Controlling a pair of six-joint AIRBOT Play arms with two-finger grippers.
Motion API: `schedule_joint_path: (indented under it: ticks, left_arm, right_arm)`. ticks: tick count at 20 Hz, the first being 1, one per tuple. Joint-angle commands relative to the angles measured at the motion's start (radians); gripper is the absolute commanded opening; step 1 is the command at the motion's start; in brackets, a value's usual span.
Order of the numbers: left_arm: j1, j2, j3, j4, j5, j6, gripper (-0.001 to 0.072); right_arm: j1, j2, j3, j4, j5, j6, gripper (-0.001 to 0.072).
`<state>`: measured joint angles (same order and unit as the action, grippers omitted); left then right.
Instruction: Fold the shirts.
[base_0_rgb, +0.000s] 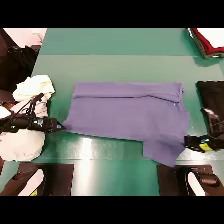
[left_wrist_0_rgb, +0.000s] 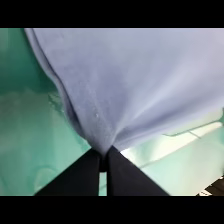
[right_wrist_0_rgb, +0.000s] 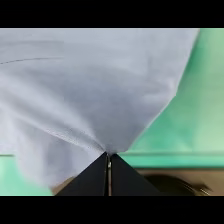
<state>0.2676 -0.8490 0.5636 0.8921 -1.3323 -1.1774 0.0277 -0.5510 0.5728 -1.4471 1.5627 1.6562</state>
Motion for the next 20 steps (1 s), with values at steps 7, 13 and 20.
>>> schedule_joint_path:
  ticks: [7,13,20]
  left_arm:
    - [0.0,0.129,0.085,-0.074,0.128,-0.07,0.0021]
    - [0.0,-0.174,0.267,-0.086,0.212,-0.041,0.0022]
    - [-0.189,-0.58,0.573,-0.078,0.378,-0.04,0.0023]
  right_arm:
    - [0.001,-0.24,0.338,-0.071,-0.085,-0.062,0.0016]
    - [0.001,-0.554,0.573,-0.071,-0.2,-0.114,0.0016]
    - [0.002,-0.845,0.82,-0.064,-0.229,-0.114,0.0016]
